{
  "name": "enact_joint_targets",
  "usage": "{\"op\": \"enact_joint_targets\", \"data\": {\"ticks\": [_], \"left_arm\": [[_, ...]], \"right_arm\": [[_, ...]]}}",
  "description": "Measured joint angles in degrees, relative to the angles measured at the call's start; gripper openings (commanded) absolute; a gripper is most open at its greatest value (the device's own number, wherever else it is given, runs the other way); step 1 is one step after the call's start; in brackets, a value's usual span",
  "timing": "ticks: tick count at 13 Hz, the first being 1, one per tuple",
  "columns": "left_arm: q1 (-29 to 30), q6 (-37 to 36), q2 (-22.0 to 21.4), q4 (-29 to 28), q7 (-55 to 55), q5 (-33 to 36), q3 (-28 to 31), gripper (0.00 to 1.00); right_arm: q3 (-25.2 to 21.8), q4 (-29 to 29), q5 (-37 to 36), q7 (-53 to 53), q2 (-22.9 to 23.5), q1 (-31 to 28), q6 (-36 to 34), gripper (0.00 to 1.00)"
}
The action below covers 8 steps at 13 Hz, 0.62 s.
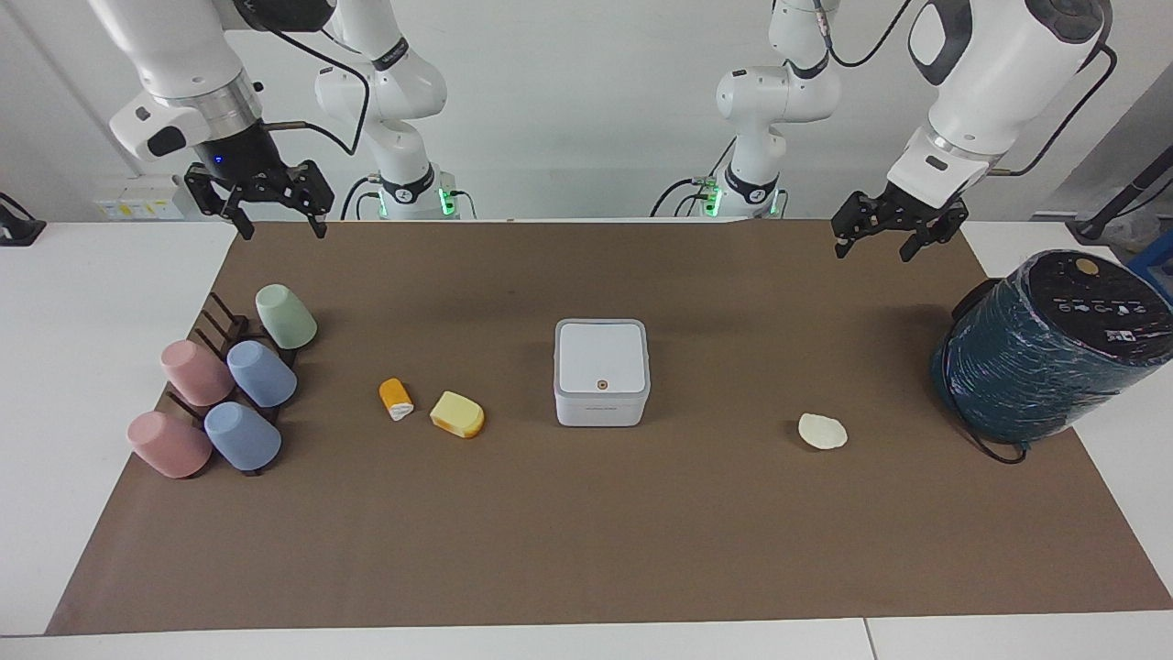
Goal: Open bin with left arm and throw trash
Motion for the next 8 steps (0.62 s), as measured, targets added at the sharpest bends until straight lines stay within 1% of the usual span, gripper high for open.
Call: {"op": "enact_joint_targets", "data": {"ticks": [8], "left_arm": [[0.0,0.0,0.0,0.0,-0.8,0.0,0.0,1.00]], "right_arm": [[0.0,0.0,0.0,0.0,0.0,0.0,0.0,1.00]]}}
